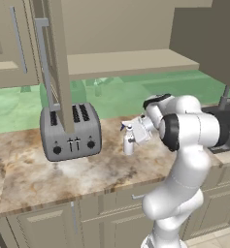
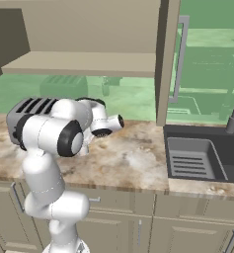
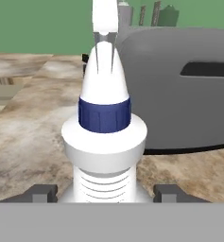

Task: Move the cutting board and knife to the sink. Then move spray from the cabinet to the counter.

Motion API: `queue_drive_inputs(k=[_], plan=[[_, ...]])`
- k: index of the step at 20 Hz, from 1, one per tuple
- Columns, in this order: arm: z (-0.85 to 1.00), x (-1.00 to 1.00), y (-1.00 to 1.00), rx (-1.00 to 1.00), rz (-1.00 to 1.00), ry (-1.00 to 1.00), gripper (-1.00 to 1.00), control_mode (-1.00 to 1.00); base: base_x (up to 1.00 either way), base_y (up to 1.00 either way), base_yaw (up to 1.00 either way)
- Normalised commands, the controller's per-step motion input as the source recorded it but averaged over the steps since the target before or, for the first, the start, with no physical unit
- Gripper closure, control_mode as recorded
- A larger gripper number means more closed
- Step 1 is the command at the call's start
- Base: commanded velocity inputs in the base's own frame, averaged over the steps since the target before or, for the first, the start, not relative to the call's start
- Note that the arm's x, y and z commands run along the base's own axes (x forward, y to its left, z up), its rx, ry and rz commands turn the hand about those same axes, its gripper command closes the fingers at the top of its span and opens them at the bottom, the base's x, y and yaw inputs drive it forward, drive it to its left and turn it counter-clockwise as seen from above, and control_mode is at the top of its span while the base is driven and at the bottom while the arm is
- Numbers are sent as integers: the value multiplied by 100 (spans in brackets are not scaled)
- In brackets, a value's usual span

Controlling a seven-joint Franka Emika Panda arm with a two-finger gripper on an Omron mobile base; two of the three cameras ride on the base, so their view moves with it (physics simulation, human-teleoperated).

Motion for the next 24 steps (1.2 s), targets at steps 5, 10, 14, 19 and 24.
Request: queue_drive_inputs(k=[5,10,14,19,24], plan=[[-35,24,0,0,0,0,100,-100,0,0,0],[-32,18,0,0,0,0,100,-100,0,0,0],[-30,4,0,1,0,0,100,-100,0,0,0],[-32,0,0,1,0,0,-100,-100,0,0,0],[-26,-1,0,1,0,0,-100,-100,0,0,0]])
